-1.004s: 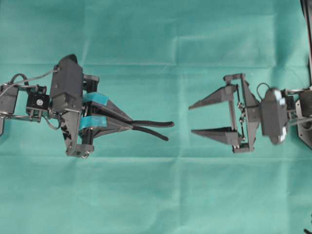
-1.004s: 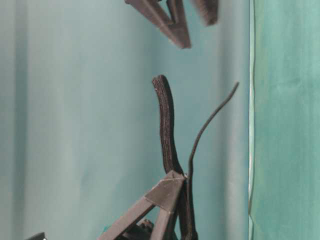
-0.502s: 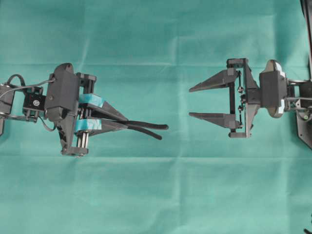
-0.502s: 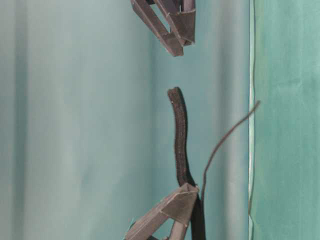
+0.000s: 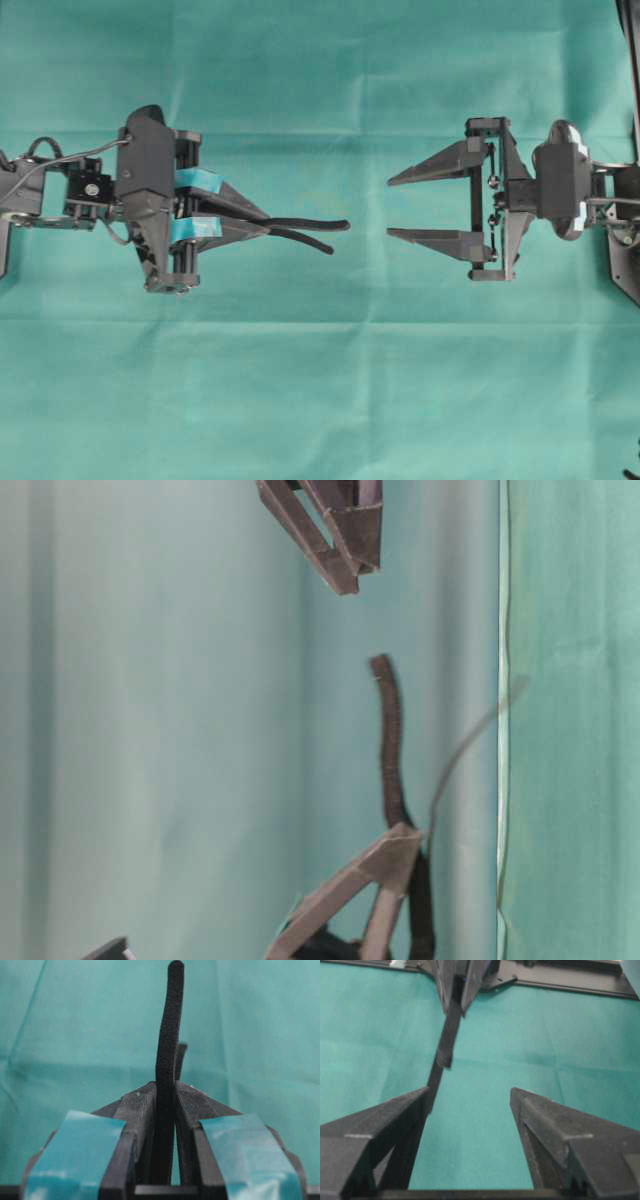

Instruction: Peel off the Velcro with your right arm.

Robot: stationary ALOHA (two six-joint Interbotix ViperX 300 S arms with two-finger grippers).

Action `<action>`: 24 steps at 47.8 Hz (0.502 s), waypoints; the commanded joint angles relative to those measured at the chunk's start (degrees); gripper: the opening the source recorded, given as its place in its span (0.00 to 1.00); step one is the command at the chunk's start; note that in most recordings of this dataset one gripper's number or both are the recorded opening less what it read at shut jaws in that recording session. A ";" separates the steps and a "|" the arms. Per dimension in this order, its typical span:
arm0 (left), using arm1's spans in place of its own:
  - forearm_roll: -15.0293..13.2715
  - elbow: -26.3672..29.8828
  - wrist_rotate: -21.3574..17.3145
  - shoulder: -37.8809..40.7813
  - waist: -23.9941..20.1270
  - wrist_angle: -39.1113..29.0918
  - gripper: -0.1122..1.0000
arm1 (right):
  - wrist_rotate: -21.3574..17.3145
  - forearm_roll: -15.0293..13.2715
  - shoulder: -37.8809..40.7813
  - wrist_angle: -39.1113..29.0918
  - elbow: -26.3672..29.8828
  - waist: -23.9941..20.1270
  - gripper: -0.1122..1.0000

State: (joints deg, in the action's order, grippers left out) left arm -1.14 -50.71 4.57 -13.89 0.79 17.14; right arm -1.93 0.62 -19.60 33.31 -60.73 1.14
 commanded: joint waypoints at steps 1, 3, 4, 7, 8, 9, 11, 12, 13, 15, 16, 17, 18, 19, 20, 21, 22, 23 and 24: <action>0.09 1.49 0.00 0.88 -0.44 1.14 0.19 | 0.00 0.09 -0.79 0.62 0.44 0.09 0.38; 0.00 1.76 -0.09 1.67 -0.53 1.23 0.19 | 0.00 0.09 -0.70 0.62 0.44 0.18 0.38; 0.09 2.02 -0.09 2.29 -0.53 1.23 0.19 | 0.00 0.00 -0.70 0.62 0.44 0.18 0.38; 0.09 2.55 -0.09 3.52 -0.70 1.23 0.19 | 0.09 -0.09 -0.70 0.62 0.44 0.18 0.38; 0.09 2.81 -0.09 3.96 -0.79 1.32 0.19 | 0.09 -0.09 -0.70 0.62 0.44 0.18 0.38; 0.09 2.99 -0.09 4.48 -0.88 1.23 0.19 | 0.09 -0.09 -0.79 0.62 0.44 0.18 0.38; 0.00 3.43 -0.09 5.36 -1.05 1.32 0.19 | 0.09 -0.18 -0.70 0.62 0.44 0.18 0.38; 0.09 3.69 -0.09 5.89 -1.23 1.23 0.19 | 0.09 -0.18 -0.70 0.62 0.44 0.18 0.38; 0.09 3.96 -0.09 6.50 -1.32 1.23 0.19 | 0.09 -0.26 -0.79 0.62 0.44 0.18 0.38; 0.09 4.39 -0.09 7.47 -1.49 1.32 0.19 | 0.09 -0.18 -0.79 0.62 0.35 0.18 0.38; 0.09 4.57 -0.09 7.91 -1.58 1.23 0.19 | 0.09 -0.18 -0.70 0.62 0.35 0.18 0.38; 0.09 4.83 -0.09 8.35 -1.67 1.23 0.19 | 0.09 -0.18 -0.79 0.62 0.26 0.18 0.38; 0.09 5.10 -0.09 8.79 -1.76 1.23 0.19 | 0.09 -0.26 -0.70 0.62 0.26 0.18 0.38; 0.09 5.27 -0.09 9.23 -1.85 1.32 0.19 | 0.09 -0.18 -0.79 0.62 0.26 0.18 0.38; 0.00 5.54 -0.09 9.58 -1.93 1.32 0.19 | 0.09 -0.26 -0.70 0.62 0.18 0.18 0.38; 0.00 5.71 -0.09 10.02 -1.93 1.23 0.19 | 0.09 -0.26 -0.70 0.62 0.18 0.18 0.38; 0.09 6.06 -0.09 10.55 -2.02 1.23 0.19 | 0.09 -0.26 -0.70 0.62 0.18 0.18 0.38; 0.00 6.24 -0.09 10.90 -2.11 1.32 0.19 | 0.09 -0.26 -0.79 0.62 0.09 0.18 0.38; 0.09 6.50 -0.09 11.34 -2.11 1.23 0.19 | 0.09 -0.35 -0.79 0.62 0.09 0.18 0.38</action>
State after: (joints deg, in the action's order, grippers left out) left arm -1.14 -46.14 4.57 -3.16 -1.05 17.93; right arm -1.93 0.53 -19.60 33.40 -61.00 1.14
